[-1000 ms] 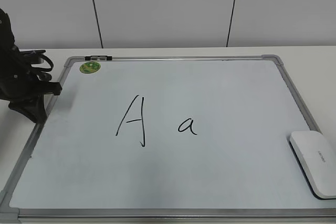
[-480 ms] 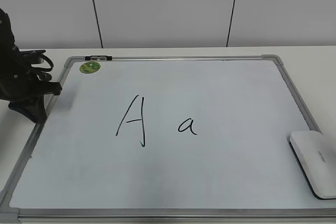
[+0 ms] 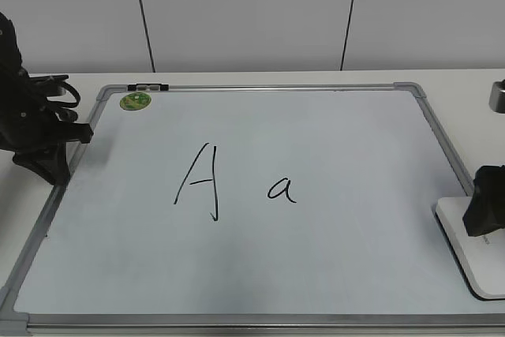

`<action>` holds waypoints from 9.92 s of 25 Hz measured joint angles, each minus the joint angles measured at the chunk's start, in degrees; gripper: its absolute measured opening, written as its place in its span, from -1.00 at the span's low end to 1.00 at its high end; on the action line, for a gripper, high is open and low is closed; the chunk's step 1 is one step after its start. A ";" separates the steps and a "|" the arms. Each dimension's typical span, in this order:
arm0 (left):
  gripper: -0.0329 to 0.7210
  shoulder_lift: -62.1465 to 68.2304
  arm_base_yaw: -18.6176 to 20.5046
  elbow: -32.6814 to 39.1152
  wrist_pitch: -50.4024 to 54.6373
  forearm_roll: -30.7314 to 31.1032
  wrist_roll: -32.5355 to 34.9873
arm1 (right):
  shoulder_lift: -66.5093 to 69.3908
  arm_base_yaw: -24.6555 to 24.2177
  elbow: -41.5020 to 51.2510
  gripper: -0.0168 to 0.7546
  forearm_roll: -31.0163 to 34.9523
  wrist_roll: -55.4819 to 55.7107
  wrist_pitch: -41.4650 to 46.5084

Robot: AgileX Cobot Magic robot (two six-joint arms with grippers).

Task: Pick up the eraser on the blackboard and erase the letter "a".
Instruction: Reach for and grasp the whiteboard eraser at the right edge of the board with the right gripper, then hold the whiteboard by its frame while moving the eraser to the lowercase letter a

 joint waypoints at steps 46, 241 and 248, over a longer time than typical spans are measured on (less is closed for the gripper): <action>-0.77 0.00 0.00 0.00 0.22 0.00 0.10 | 21.83 0.00 -4.07 0.54 -4.95 4.09 -7.82; -0.77 0.00 0.00 -0.13 0.81 -0.20 0.10 | 53.84 15.57 -58.16 0.40 11.61 0.56 19.09; -0.77 0.00 0.00 -0.13 0.81 -0.20 0.10 | 48.22 13.91 -57.43 0.40 9.18 0.41 19.19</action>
